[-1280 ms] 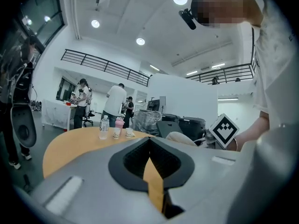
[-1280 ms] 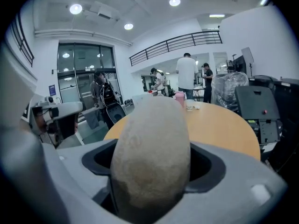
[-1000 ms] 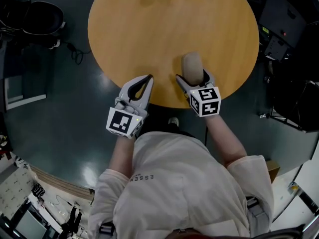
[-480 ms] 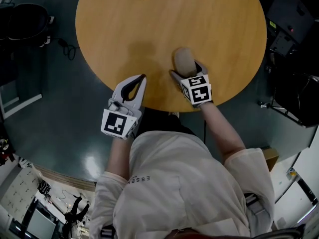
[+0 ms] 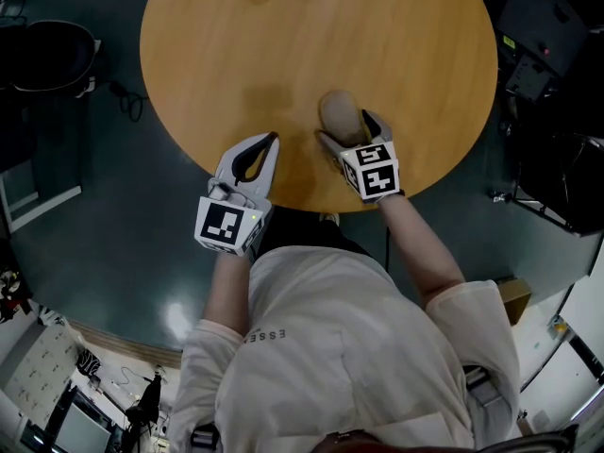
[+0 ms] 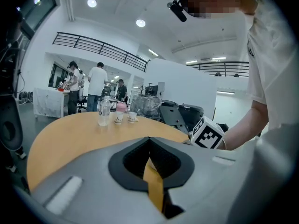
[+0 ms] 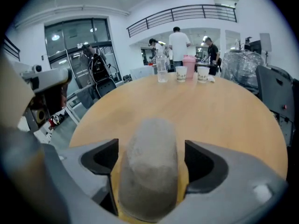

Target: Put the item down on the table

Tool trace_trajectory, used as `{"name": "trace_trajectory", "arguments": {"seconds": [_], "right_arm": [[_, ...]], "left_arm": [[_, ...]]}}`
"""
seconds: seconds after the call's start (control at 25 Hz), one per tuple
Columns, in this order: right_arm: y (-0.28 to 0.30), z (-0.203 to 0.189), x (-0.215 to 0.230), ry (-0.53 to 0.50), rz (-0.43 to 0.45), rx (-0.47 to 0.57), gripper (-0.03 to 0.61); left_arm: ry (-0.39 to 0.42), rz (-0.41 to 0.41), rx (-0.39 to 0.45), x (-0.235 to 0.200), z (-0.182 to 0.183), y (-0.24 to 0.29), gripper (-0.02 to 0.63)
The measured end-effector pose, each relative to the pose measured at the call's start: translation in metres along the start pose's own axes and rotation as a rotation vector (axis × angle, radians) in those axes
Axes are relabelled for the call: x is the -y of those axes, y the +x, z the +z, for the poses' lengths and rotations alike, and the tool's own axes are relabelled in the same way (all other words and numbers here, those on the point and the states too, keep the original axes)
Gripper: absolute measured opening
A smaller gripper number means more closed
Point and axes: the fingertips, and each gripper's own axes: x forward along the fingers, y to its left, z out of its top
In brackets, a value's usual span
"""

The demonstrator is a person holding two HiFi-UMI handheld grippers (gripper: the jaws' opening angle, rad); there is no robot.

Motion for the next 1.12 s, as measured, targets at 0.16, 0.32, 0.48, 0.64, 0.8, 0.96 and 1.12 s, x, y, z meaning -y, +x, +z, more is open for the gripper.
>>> {"name": "trace_trajectory", "arguments": {"seconds": [0.16, 0.32, 0.48, 0.64, 0.8, 0.96, 1.12], "right_arm": [[-0.043, 0.038, 0.003, 0.031, 0.005, 0.158, 0.42], [-0.112, 0.072, 0.006, 0.025, -0.019, 0.369, 0.329], [-0.181, 0.083, 0.01, -0.016, -0.114, 0.539, 0.095], [-0.225, 0.075, 0.011, -0.029, -0.165, 0.603, -0.014], [-0.261, 0.054, -0.003, -0.08, -0.124, 0.632, -0.014], [-0.294, 0.028, -0.01, -0.116, -0.117, 0.651, -0.014], [-0.316, -0.005, -0.015, -0.114, -0.12, 0.651, -0.014]], "left_arm": [[0.042, 0.002, 0.04, 0.011, 0.023, 0.0, 0.017], [0.087, 0.012, 0.093, 0.033, 0.048, -0.012, 0.017], [0.14, 0.023, 0.132, 0.065, 0.063, -0.028, 0.017], [0.191, 0.011, 0.191, 0.102, 0.078, -0.039, 0.017], [0.224, 0.021, 0.226, 0.139, 0.083, -0.06, 0.017], [0.216, 0.052, 0.253, 0.171, 0.08, -0.086, 0.017], [0.181, 0.081, 0.257, 0.198, 0.057, -0.109, 0.017]]}}
